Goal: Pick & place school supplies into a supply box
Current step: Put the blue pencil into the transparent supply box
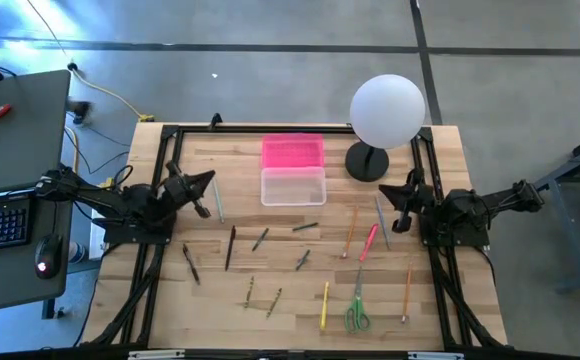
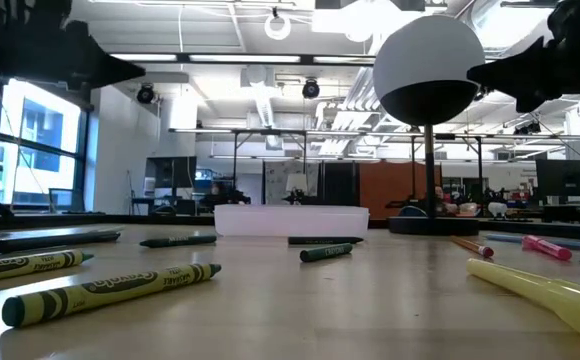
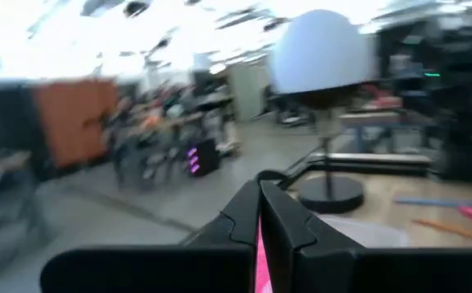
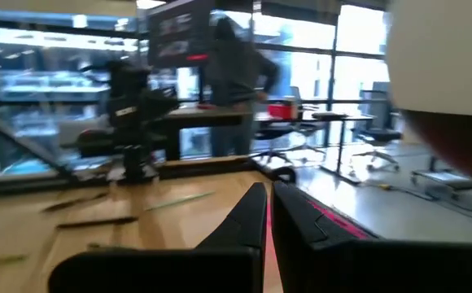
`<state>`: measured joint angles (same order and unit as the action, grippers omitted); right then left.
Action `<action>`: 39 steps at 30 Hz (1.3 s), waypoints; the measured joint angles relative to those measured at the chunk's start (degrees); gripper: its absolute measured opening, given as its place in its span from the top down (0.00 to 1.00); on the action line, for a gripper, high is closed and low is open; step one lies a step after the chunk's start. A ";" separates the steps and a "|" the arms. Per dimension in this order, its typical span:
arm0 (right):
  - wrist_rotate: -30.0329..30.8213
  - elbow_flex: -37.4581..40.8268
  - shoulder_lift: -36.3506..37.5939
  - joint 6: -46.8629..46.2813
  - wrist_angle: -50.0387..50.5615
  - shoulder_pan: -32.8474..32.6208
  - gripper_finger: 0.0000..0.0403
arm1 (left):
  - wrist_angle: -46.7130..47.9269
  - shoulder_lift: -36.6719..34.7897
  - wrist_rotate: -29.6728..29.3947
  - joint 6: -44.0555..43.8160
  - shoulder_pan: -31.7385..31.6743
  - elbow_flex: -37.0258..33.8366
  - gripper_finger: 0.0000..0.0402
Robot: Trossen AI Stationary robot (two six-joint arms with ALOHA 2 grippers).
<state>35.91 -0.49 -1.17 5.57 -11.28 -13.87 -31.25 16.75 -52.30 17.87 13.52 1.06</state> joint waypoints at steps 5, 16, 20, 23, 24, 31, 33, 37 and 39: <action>2.13 0.00 -0.99 -0.03 -0.20 0.00 0.98 | 1.49 0.05 -3.79 -4.33 0.00 0.00 0.88; 4.77 -0.02 -10.28 0.91 -10.31 0.00 0.78 | 1.77 6.71 -7.56 -9.58 -0.02 1.85 0.88; 8.75 -1.31 -15.52 1.09 -12.79 0.00 0.74 | 1.64 11.49 -10.17 -7.91 -0.04 6.36 0.88; 10.77 -2.77 -19.24 -3.79 -12.91 0.02 0.73 | 1.71 15.49 -11.03 -7.74 -0.04 10.00 0.88; 10.23 -3.33 -20.54 -5.25 -12.59 -0.04 0.73 | 1.98 16.77 -11.01 -7.68 -0.04 11.04 0.88; 8.84 -7.88 -29.89 -14.13 -2.11 -2.52 0.73 | 3.21 22.07 -10.37 -7.30 -0.02 16.31 0.88; 11.20 -9.90 -32.65 -18.31 4.13 -3.41 0.73 | 3.30 22.64 -10.35 -7.11 -0.02 16.74 0.88; 13.17 -14.93 -37.68 -29.55 16.78 -4.46 0.73 | 3.65 22.91 -10.35 -7.18 -0.02 16.90 0.88; 12.55 -17.93 -40.05 -34.06 24.51 -4.57 0.73 | 4.19 22.88 -10.35 -7.18 -0.02 16.90 0.88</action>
<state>48.45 -18.42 -41.22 -28.49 13.23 -18.44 -27.06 39.64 -62.65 10.70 13.50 17.96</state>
